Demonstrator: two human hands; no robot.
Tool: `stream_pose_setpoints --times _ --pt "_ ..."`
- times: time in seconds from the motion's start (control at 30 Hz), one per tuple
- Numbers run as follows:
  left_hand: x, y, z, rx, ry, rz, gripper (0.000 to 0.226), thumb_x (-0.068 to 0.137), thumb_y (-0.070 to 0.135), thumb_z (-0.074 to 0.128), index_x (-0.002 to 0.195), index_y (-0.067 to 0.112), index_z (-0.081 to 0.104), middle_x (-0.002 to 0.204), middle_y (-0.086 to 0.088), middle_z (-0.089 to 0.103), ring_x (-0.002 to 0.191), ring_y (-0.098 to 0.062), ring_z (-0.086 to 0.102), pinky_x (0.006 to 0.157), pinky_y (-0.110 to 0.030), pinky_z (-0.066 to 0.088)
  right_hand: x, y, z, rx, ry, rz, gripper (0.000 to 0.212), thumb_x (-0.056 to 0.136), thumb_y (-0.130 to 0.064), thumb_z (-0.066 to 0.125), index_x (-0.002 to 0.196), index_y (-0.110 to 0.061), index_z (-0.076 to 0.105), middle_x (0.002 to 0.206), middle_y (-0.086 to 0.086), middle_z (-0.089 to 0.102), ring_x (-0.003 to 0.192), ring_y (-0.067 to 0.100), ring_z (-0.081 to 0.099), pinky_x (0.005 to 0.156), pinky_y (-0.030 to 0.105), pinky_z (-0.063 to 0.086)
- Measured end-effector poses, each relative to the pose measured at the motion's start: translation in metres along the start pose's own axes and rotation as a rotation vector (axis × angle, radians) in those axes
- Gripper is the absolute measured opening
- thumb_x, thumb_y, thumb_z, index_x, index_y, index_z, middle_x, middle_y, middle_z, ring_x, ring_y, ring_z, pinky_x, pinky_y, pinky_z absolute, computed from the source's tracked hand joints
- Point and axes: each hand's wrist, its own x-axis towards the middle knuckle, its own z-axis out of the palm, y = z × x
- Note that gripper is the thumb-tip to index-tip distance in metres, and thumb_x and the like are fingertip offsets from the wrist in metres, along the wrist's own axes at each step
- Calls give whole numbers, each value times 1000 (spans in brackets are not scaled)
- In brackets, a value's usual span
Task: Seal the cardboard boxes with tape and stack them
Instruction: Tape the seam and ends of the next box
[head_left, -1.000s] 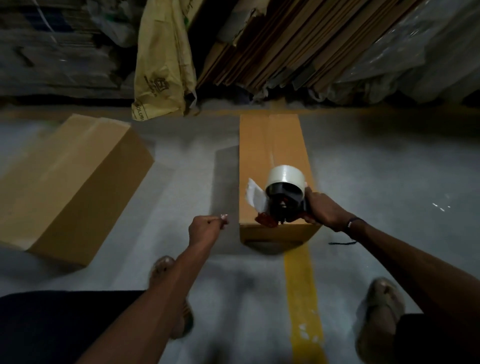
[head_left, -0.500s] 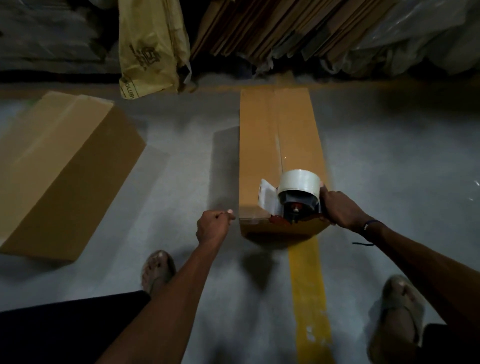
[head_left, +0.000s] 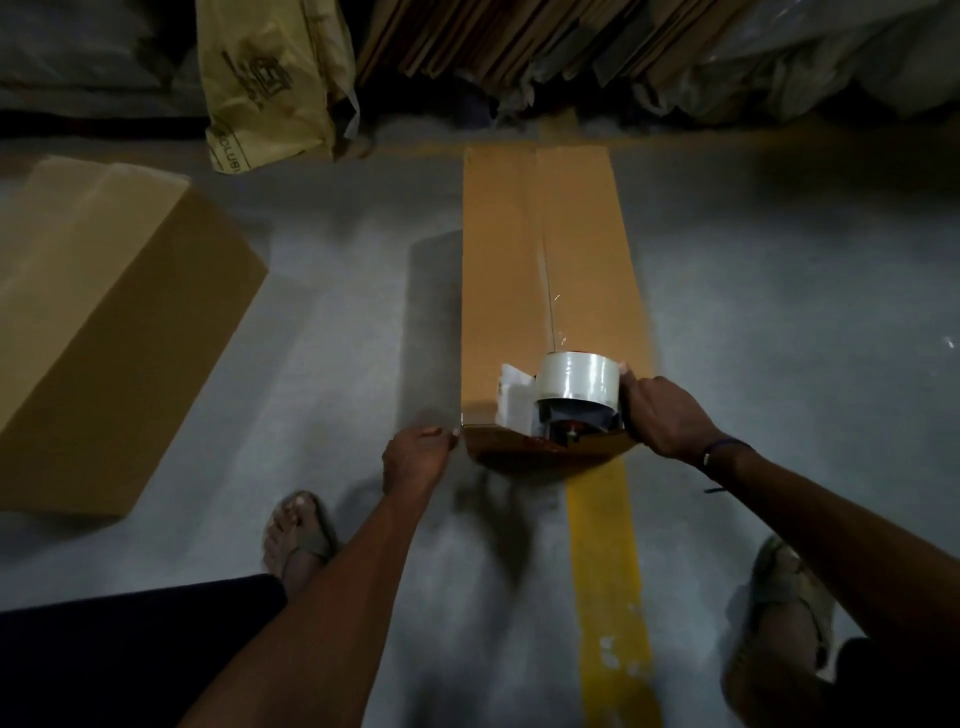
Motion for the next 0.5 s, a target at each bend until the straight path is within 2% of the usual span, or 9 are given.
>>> stream_pose_setpoints --times 0.07,0.13,0.17,0.23,0.3,0.33,0.4,0.5 --pt "1 0 1 5 106 50 16 90 29 74 104 20 77 115 -9 74 108 -34 67 89 -37 55 3 -8 -3 -16 -28 70 56 107 -41 16 152 -6 18 61 17 60 47 28 49 45 34 38" --pt "-5 12 5 -62 220 120 19 100 27 62 102 14 76 109 -13 74 106 -35 67 87 -37 52 8 -13 -9 -66 -35 134 89 99 -62 -8 148 -3 36 63 11 58 51 19 43 53 32 32" --pt "-10 22 7 -80 261 141 24 102 33 61 100 14 75 107 -11 74 104 -34 67 89 -38 52 9 -17 -12 -94 -69 162 99 94 -65 -14 146 -3 42 66 10 56 54 17 43 57 32 31" --pt "-18 41 12 -63 319 136 26 100 41 62 99 17 72 107 -7 72 104 -31 65 95 -45 50 13 -21 -16 -167 -123 168 88 95 -56 -7 155 -6 33 77 15 60 66 26 51 61 38 34" --pt "-20 51 18 -40 342 77 24 101 35 61 105 15 71 112 -11 70 109 -35 63 98 -49 47 14 -25 -20 -189 -153 177 72 100 -46 2 160 -10 23 82 19 62 74 33 55 63 41 37" --pt "-19 51 19 -56 341 32 22 102 30 59 109 13 72 116 -14 70 112 -38 63 99 -49 46 13 -25 -19 -158 -145 201 70 102 -45 2 160 -11 24 80 17 60 73 32 54 63 40 36" --pt "-13 47 18 -138 334 -12 24 103 27 59 113 11 73 119 -17 71 114 -40 62 96 -43 47 15 -26 -19 -109 -153 243 71 102 -47 3 159 -12 25 76 13 55 70 29 51 63 40 39" --pt "-7 41 21 -158 201 69 30 94 40 71 108 13 76 107 -9 75 105 -31 67 81 -28 45 16 -25 -19 -53 -134 232 75 96 -48 2 162 -12 5 85 18 60 76 31 54 63 39 35"
